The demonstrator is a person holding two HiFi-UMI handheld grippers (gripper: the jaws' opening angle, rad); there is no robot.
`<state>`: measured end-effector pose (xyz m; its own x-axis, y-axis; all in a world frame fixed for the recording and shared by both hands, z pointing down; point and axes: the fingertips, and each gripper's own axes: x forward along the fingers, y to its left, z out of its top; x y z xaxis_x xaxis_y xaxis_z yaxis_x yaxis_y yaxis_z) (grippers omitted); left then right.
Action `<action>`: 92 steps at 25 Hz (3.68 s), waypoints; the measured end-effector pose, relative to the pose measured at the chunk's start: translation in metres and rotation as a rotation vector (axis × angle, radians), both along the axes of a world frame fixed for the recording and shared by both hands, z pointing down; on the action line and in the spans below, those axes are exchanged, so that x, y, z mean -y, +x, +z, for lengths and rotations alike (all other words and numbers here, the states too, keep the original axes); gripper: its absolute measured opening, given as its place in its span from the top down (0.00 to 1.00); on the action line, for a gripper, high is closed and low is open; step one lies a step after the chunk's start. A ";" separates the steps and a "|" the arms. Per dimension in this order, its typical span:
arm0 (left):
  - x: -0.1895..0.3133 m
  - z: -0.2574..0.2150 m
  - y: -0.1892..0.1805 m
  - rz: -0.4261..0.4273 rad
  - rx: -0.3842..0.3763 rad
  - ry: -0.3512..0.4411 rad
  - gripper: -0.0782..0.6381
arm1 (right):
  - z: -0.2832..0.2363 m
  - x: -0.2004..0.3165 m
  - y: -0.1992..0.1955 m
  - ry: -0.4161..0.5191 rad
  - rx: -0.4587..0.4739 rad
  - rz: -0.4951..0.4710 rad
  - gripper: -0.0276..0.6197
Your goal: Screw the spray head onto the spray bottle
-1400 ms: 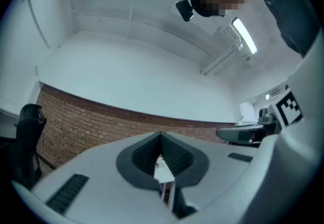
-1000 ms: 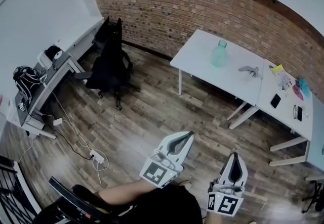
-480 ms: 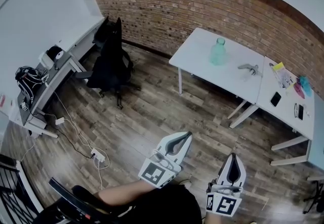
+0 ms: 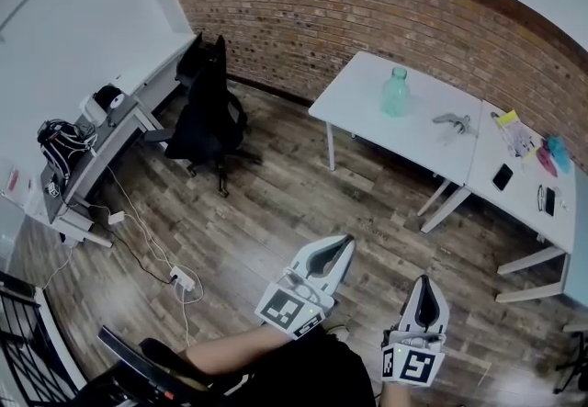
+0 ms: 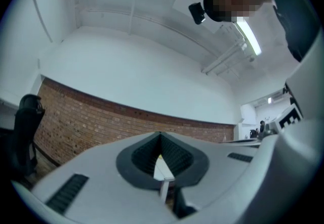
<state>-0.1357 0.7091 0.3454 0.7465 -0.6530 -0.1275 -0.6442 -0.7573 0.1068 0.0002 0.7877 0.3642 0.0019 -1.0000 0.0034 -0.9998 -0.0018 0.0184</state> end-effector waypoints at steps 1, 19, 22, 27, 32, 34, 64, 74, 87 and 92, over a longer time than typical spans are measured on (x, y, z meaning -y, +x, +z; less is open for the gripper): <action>-0.002 0.000 0.004 -0.005 0.011 0.016 0.90 | 0.002 -0.002 0.004 0.004 0.000 0.003 0.95; 0.084 -0.005 0.063 0.079 0.007 0.036 0.90 | -0.003 0.076 0.049 0.012 -0.003 0.064 0.95; 0.111 -0.003 0.066 0.079 0.007 0.043 0.90 | -0.003 0.105 0.056 0.003 0.000 0.083 0.95; 0.158 -0.003 0.067 0.085 0.007 0.022 0.90 | -0.004 0.155 0.056 -0.013 -0.011 0.085 0.95; 0.202 0.003 0.068 0.117 -0.002 -0.017 0.90 | -0.003 0.202 0.054 -0.041 -0.029 0.109 0.95; 0.219 0.001 0.067 0.135 -0.017 -0.048 0.90 | -0.004 0.219 0.053 -0.046 -0.032 0.122 0.95; 0.346 0.020 0.109 0.117 0.035 -0.073 0.90 | 0.006 0.338 0.109 -0.089 -0.016 0.150 0.95; 0.366 0.016 0.188 0.091 0.036 -0.032 0.90 | 0.006 0.350 0.192 -0.053 -0.023 0.188 0.95; 0.375 0.018 0.251 -0.009 0.087 0.029 0.90 | 0.019 0.376 0.260 -0.050 0.017 0.052 0.95; 0.388 0.012 0.258 -0.032 0.085 0.031 0.90 | 0.021 0.389 0.275 -0.068 0.024 0.048 0.95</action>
